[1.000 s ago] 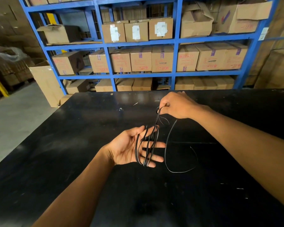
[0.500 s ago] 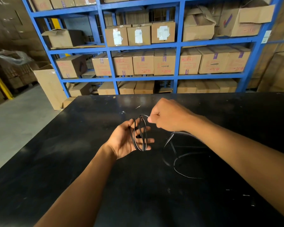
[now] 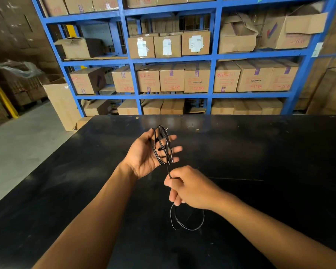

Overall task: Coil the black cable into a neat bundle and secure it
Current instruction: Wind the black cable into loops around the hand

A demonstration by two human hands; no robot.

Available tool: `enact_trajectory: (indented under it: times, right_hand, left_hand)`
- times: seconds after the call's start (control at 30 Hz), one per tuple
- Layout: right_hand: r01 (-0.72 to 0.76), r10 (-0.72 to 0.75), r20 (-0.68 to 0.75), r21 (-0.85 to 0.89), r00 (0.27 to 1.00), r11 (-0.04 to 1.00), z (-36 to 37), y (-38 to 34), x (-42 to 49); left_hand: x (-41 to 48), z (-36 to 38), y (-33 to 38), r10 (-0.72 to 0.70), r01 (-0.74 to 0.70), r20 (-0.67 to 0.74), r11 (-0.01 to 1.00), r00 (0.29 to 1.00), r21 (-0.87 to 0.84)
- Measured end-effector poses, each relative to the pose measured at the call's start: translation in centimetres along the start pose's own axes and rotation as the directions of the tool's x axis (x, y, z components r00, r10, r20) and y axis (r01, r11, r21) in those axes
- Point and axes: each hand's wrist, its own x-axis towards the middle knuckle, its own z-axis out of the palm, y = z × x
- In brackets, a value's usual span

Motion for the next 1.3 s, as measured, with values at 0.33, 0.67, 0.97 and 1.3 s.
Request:
enact_trajectory:
  times: [0.33, 0.67, 0.97, 1.3]
  right_hand:
    - [0.086, -0.087, -0.004, -0.146, 0.996, 0.986, 2.2, 5.2, 0.4]
    - [0.143, -0.198, -0.027, -0.598, 0.980, 0.789, -3.1, 5.5, 3.1]
    - [0.262, -0.395, 0.052, -0.825, 0.917, 0.500, -9.4, 1.7, 5.2]
    - [0.158, -0.284, -0.017, -0.798, 0.959, 0.581, -13.5, -1.5, 6.5]
  left_hand:
    - [-1.4, 2.2, 0.7, -0.015, 0.019, 0.176, 1.000, 0.984, -0.018]
    - [-3.3, 2.5, 0.1, -0.219, 0.200, 0.469, 0.976, 0.856, 0.091]
    - [-4.8, 1.3, -0.8, -0.365, 0.282, 0.421, 0.927, 0.830, 0.249]
    - [-4.7, -0.4, -2.9, -0.476, 0.387, 0.223, 0.854, 0.851, 0.348]
